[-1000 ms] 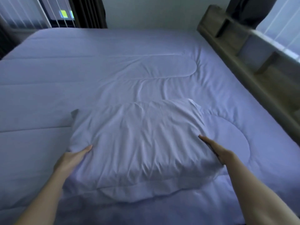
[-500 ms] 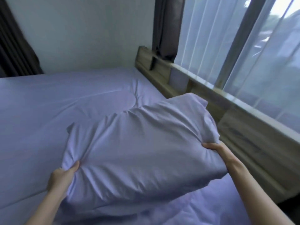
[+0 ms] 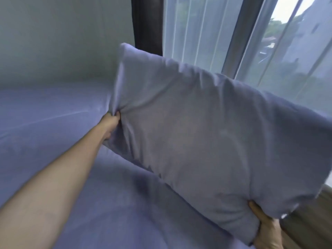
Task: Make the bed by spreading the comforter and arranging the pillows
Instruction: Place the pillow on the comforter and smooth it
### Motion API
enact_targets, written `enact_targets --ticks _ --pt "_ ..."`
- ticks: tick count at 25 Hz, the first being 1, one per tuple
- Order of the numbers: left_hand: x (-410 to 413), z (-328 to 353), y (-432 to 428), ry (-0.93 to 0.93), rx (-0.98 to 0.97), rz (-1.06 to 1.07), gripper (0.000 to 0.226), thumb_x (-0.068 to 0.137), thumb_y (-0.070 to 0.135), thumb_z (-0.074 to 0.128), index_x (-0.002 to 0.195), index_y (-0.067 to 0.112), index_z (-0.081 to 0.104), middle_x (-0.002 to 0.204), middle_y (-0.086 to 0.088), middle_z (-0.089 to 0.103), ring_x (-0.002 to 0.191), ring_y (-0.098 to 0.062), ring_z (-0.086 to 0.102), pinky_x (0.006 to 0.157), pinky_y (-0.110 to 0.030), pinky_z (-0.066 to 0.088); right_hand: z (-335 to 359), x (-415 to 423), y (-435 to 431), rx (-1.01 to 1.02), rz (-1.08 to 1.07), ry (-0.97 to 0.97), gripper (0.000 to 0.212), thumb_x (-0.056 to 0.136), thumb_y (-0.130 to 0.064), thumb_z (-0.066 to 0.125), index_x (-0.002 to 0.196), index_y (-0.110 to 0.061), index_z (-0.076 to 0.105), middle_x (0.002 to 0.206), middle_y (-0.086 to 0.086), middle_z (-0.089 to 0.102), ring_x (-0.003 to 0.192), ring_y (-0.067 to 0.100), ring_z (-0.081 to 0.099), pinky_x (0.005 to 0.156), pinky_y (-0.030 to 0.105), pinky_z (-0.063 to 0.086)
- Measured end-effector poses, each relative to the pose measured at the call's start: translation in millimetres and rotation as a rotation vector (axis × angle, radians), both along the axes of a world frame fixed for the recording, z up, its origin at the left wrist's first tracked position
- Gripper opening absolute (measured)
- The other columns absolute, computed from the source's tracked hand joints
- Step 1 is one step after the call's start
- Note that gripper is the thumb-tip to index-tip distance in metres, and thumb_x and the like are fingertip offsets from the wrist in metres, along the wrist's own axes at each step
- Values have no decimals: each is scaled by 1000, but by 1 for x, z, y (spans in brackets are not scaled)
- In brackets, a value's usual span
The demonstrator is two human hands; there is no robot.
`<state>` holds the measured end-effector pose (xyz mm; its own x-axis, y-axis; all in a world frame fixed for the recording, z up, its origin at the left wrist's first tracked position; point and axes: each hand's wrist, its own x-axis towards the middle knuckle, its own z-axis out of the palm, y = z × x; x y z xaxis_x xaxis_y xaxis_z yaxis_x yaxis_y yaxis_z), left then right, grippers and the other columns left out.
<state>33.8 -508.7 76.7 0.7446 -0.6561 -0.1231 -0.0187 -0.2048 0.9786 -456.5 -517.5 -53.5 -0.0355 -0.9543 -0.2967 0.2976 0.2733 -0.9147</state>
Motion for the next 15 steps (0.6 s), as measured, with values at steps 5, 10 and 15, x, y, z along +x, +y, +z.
enact_targets --ticks 5,10,15 --pt "-119 -86 -69 57 334 -309 83 92 60 37 151 25 -10 162 0 -5 148 -26 7 120 -45 8 -63 13 -2 7 -135 -41 29 59 -18 87 85 -24 77 95 -20 73 94 -3 65 85 20 55" --pt "-238 -151 5 209 168 145 80 90 52 50 152 20 12 157 -13 21 142 -27 27 116 -39 24 -44 22 28 -160 -143 -65 46 78 17 55 107 -16 66 105 -14 72 97 -2 64 88 20 53" --pt "-253 -139 -8 571 -167 -10 62 93 40 52 147 29 23 141 7 43 121 -15 48 107 -37 39 -29 11 41 -171 -147 -60 50 70 27 54 89 -16 70 85 -23 73 87 -8 66 79 11 53"
